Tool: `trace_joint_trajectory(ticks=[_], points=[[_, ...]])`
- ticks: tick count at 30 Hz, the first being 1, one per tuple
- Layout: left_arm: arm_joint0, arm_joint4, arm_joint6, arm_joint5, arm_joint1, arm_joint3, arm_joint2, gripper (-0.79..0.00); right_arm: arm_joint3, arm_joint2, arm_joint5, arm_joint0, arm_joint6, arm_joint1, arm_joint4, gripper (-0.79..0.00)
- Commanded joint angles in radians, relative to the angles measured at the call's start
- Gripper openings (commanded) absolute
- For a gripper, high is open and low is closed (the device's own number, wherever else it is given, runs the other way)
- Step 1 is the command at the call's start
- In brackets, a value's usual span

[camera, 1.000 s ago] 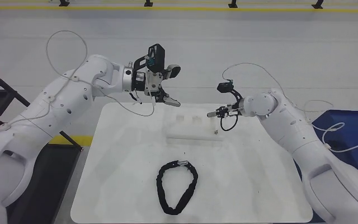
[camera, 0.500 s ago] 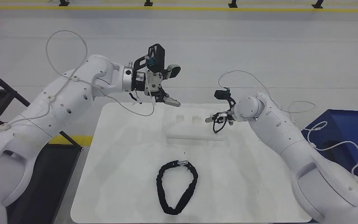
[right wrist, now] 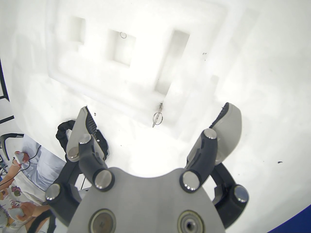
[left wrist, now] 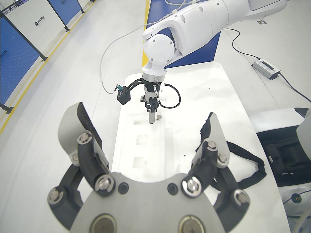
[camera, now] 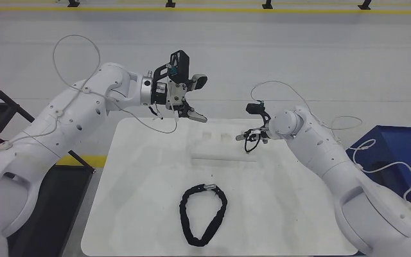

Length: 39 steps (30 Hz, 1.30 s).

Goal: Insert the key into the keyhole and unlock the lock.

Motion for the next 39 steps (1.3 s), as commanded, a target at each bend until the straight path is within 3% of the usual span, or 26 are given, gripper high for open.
trace_joint_trajectory(ticks=[1, 11, 18, 19, 21, 23, 24, 33, 39], points=[[0.0, 0.0, 0.0, 0.0, 0.0, 0.0, 0.0, 0.0, -0.011, -0.002, 0.034, -0.01, -0.014, 0.001, -0.026, 0.0], [0.0, 0.0, 0.0, 0.0, 0.0, 0.0, 0.0, 0.0, -0.236, -0.002, 0.226, -0.07, 0.046, 0.023, -0.153, 0.0], [0.0, 0.0, 0.0, 0.0, 0.0, 0.0, 0.0, 0.0, -0.299, 0.036, 0.235, -0.114, 0.083, 0.047, -0.174, 0.0], [0.0, 0.0, 0.0, 0.0, 0.0, 0.0, 0.0, 0.0, -0.304, 0.042, 0.233, -0.118, 0.086, 0.049, -0.174, -0.031], [0.0, 0.0, 0.0, 0.0, 0.0, 0.0, 0.0, 0.0, -0.314, 0.052, 0.233, -0.125, 0.09, 0.053, -0.182, -0.231], [0.0, 0.0, 0.0, 0.0, 0.0, 0.0, 0.0, 0.0, -0.321, 0.061, 0.237, -0.131, 0.094, 0.057, -0.189, -0.305], [0.0, 0.0, 0.0, 0.0, 0.0, 0.0, 0.0, 0.0, -0.323, 0.064, 0.24, -0.134, 0.096, 0.058, -0.193, -0.397], [0.0, 0.0, 0.0, 0.0, 0.0, 0.0, 0.0, 0.0, -0.312, 0.086, 0.267, -0.153, 0.085, 0.059, -0.226, -0.434], [0.0, 0.0, 0.0, 0.0, 0.0, 0.0, 0.0, 0.0, -0.282, 0.09, 0.27, -0.156, 0.072, 0.047, -0.23, -0.499]])
